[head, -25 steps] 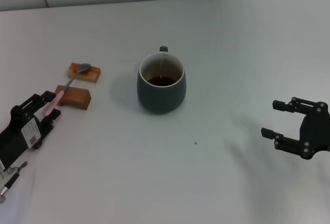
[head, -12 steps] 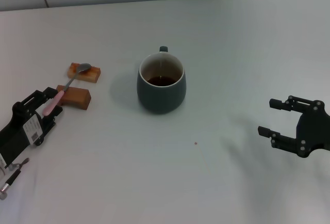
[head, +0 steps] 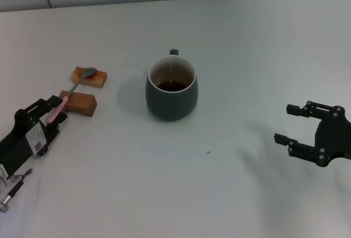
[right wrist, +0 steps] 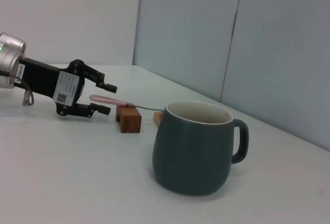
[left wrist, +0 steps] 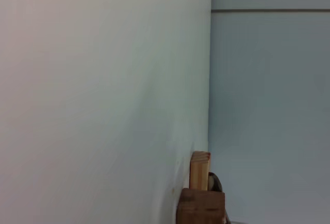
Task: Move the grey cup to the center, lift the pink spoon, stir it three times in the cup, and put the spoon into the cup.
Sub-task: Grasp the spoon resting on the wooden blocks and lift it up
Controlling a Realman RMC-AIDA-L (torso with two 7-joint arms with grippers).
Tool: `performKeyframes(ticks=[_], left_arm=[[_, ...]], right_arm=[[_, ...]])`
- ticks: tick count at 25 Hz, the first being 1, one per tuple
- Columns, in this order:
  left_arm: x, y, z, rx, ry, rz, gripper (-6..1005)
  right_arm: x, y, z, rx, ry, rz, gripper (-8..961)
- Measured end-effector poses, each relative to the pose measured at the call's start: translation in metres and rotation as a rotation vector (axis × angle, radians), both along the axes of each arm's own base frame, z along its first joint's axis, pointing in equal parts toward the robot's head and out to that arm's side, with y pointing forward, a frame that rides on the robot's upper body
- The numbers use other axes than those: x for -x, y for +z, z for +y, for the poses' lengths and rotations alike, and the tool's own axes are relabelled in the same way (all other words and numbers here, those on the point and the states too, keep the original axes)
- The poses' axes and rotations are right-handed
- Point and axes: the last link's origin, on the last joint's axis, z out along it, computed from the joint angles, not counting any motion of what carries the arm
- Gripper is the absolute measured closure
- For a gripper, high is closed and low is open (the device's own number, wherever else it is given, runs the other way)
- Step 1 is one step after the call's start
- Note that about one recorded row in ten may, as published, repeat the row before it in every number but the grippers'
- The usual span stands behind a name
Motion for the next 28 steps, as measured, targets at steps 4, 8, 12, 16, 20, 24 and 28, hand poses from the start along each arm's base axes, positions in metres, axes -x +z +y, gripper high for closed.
performKeyframes(ticks=[4, 8, 12, 16, 20, 24, 28], left_arm=[[-0.0003, -0.0014, -0.0006, 0.004, 0.002, -0.005, 595], [-0.0005, -0.0016, -0.0006, 0.004, 0.003, -0.005, 605], [-0.0009, -0.0017, -0.0001, 0.005, 0.001, -0.006, 687], [-0.0011, -0.0020, 0.0006, 0.006, 0.001, -0.004, 762], [-0.0013, -0.0021, 0.0008, 0.007, 0.000, -0.003, 803], [-0.0014, -0.0020, 0.0010, 0.003, -0.003, 0.001, 839], [-0.0019, -0.0019, 0.0009, 0.000, -0.006, 0.001, 861]], right_arm=[[0.0000, 0.0000, 0.0000, 0.000, 0.000, 0.000, 273], [0.0000, 0.0000, 0.0000, 0.000, 0.000, 0.000, 273], [0.0000, 0.0000, -0.0001, 0.000, 0.000, 0.000, 273], [0.0000, 0.0000, 0.0000, 0.000, 0.000, 0.000, 272], [0.0000, 0.0000, -0.0001, 0.000, 0.000, 0.000, 272], [0.0000, 0.0000, 0.0000, 0.000, 0.000, 0.000, 272], [-0.0001, 0.0000, 0.0000, 0.000, -0.001, 0.000, 273]])
